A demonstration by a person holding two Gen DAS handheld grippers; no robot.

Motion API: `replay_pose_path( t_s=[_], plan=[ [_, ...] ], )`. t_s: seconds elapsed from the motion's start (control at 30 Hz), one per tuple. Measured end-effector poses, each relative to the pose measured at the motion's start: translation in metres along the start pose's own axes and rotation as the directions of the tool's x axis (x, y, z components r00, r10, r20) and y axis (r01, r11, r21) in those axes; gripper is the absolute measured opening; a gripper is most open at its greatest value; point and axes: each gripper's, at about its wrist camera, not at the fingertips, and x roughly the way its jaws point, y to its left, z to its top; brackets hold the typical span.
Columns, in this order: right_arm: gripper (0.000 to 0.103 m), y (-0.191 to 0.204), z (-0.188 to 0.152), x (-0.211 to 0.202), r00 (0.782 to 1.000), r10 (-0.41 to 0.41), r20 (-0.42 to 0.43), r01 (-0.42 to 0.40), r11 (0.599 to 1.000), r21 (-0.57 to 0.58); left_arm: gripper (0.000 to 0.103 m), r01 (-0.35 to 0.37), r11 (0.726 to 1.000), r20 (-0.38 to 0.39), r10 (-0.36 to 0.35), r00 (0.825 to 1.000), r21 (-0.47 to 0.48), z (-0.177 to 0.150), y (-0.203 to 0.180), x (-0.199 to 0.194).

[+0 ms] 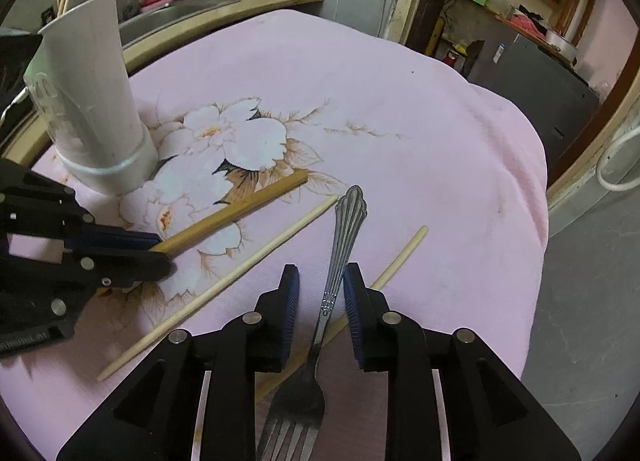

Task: Organize utensils
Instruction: 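Grasp a wooden chopstick with the left gripper while the right gripper grasps the steel fork, then lift the chopstick and fork and carry both over the white holder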

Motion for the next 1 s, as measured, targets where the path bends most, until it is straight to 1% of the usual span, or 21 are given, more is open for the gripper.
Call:
replay_pose_path(
  t_s=[0.1,0.23,0.33,0.4,0.43,0.53,0.63,0.67,0.77,0.83,0.93,1.0],
  plan=[
    [0.021,-0.003,-0.006,-0.002,1.0,-0.021,-0.008,0.021,1.0,-0.006,0.005,0.01,1.0,0.006,-0.01,1.0,-0.005,-0.003,0.002,-0.002],
    [0.021,-0.007,-0.011,-0.004,1.0,-0.007,-0.015,0.008,1.0,0.027,0.005,0.006,1.0,0.004,-0.006,1.0,-0.005,-0.005,0.001,-0.003],
    [0.021,-0.004,-0.006,-0.001,0.999,-0.024,-0.04,0.025,1.0,0.019,0.005,-0.003,1.0,-0.019,0.004,1.0,0.004,-0.003,-0.002,-0.001],
    [0.021,-0.003,-0.004,0.001,0.998,-0.031,-0.048,0.032,0.999,0.015,0.005,0.007,1.0,-0.036,-0.007,0.999,-0.004,0.001,-0.001,0.001],
    [0.02,-0.005,-0.004,0.001,0.999,-0.027,-0.047,0.028,0.999,0.028,0.005,0.011,1.0,-0.039,-0.012,0.999,-0.01,0.002,0.0,0.002],
    [0.01,-0.013,-0.006,0.0,0.999,-0.03,-0.032,0.033,0.995,0.091,0.005,0.015,1.0,-0.035,-0.016,0.999,-0.025,0.002,0.001,0.001],
    [0.007,-0.014,-0.009,-0.004,0.999,-0.035,0.005,0.034,0.991,0.128,0.005,0.011,0.999,-0.002,-0.011,1.0,-0.042,-0.003,0.0,0.0],
    [0.005,-0.014,-0.012,-0.006,0.999,-0.035,0.028,0.031,0.99,0.135,0.005,0.019,0.998,0.016,-0.018,1.0,-0.053,-0.006,0.0,-0.002],
    [0.005,-0.015,-0.021,-0.013,0.996,-0.019,0.091,0.005,0.988,0.156,0.005,0.044,0.996,0.051,-0.04,0.998,-0.076,-0.014,0.002,-0.008],
    [0.005,-0.013,-0.028,-0.017,0.991,-0.015,0.134,-0.008,0.986,0.169,0.005,0.073,0.994,0.082,-0.066,0.994,-0.082,-0.021,0.001,-0.013],
    [0.005,-0.009,-0.041,-0.026,0.98,-0.021,0.197,-0.017,0.982,0.186,0.005,0.103,0.992,0.15,-0.091,0.985,-0.074,-0.029,-0.001,-0.025],
    [0.005,-0.007,-0.047,-0.034,0.969,-0.028,0.244,-0.022,0.98,0.197,0.005,0.116,0.991,0.218,-0.101,0.971,-0.058,-0.036,-0.005,-0.036]
  ],
)
